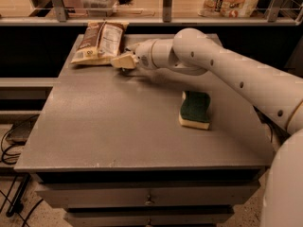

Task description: Move rxbar blueberry near brown chip bag

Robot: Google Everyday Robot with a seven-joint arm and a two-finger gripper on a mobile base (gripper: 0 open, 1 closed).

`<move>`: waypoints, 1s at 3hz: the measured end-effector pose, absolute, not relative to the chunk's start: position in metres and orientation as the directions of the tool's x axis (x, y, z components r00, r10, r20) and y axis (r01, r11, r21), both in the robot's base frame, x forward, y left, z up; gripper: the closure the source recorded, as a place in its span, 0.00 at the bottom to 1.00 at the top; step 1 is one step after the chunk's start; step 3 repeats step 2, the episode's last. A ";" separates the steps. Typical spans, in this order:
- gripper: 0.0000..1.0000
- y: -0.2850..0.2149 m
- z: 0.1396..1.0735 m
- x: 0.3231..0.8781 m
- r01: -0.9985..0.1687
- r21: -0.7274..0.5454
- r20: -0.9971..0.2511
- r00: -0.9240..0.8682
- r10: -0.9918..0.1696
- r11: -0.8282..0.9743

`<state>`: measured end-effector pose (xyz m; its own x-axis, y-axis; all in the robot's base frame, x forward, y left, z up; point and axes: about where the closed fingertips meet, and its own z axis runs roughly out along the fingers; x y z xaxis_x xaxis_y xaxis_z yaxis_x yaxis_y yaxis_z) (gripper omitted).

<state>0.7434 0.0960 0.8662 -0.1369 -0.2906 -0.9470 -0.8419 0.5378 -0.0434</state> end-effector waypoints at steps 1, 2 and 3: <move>0.00 0.102 0.871 0.753 -0.819 -0.029 -0.948 -0.160 -0.276 0.573; 0.00 0.102 0.871 0.753 -0.819 -0.029 -0.948 -0.160 -0.276 0.573; 0.00 0.102 0.871 0.753 -0.819 -0.029 -0.948 -0.160 -0.276 0.573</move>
Offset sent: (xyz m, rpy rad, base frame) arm 0.0079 0.0049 0.0043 0.0067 0.0079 -0.0342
